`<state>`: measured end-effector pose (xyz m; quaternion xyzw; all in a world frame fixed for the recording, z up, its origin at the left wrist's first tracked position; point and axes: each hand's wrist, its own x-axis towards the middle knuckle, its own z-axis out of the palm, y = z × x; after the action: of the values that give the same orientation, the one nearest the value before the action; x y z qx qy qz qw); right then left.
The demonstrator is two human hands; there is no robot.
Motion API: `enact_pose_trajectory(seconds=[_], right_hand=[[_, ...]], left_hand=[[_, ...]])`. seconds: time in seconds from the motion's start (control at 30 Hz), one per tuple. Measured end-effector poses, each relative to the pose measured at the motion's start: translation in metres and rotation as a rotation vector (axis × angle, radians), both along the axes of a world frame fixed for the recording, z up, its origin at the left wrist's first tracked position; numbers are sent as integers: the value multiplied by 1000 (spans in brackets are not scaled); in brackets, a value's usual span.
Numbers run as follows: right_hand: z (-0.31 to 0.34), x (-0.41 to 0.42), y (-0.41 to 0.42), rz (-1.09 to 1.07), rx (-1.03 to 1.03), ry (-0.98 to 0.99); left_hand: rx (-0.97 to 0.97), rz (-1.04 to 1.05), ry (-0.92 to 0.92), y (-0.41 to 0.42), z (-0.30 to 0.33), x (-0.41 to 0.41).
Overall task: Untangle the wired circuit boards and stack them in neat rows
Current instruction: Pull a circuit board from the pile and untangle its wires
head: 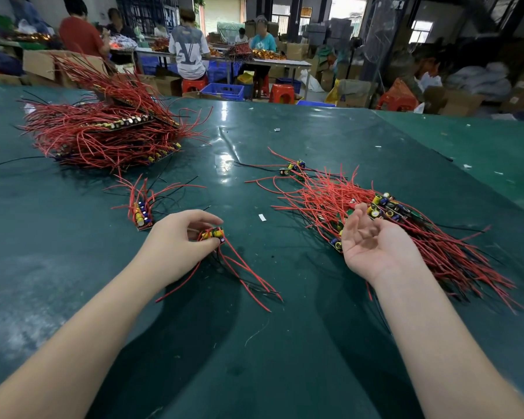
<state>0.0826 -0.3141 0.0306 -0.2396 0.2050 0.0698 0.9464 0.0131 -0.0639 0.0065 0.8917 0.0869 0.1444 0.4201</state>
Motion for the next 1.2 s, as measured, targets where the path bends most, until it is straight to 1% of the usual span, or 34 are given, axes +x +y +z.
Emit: enact_pose_trajectory(seconds=[0.13,0.2,0.27,0.37,0.43,0.47,0.57,0.6,0.7,0.73,0.83,0.93,1.03,1.13,1.2], right_hand=[[0,1,2,28,28,-14],[0,0,2,35,37,-27],[-1,0,1,39,23,-40],[2,-2,3,80,-65,-81],[4,-5,9,183,-206,-133],[4,-7,12,252,-274,-167],[2,-14,22,467,-428,-297],[1,-16,24,520,-496,-357],[-7,-22,31,628,-755,-547],[-10,-24,33,659,-799,-584],[-15,-27,37,707,-807,-626],[-15,-31,40,753,-839,-708],[-14,-32,43,703,-827,-712],[-14,-32,43,641,-835,-690],[-14,-32,43,632,-852,-687]], left_hand=[[9,3,-13,-2,1,0],[-62,-1,-13,-3,2,-1],[-204,-14,2,-6,3,-2],[-526,-96,41,-13,7,-5],[-723,-175,79,-19,8,-7],[-791,-210,93,-21,9,-7],[-930,-296,110,-27,10,-9],[-938,-314,109,-28,9,-10],[-879,-329,99,-30,7,-11],[-871,-328,96,-30,6,-11],[-824,-314,74,-30,6,-11],[-786,-321,39,-31,5,-11],[-801,-349,46,-31,4,-11],[-763,-348,54,-31,4,-11],[-802,-335,59,-32,4,-11]])
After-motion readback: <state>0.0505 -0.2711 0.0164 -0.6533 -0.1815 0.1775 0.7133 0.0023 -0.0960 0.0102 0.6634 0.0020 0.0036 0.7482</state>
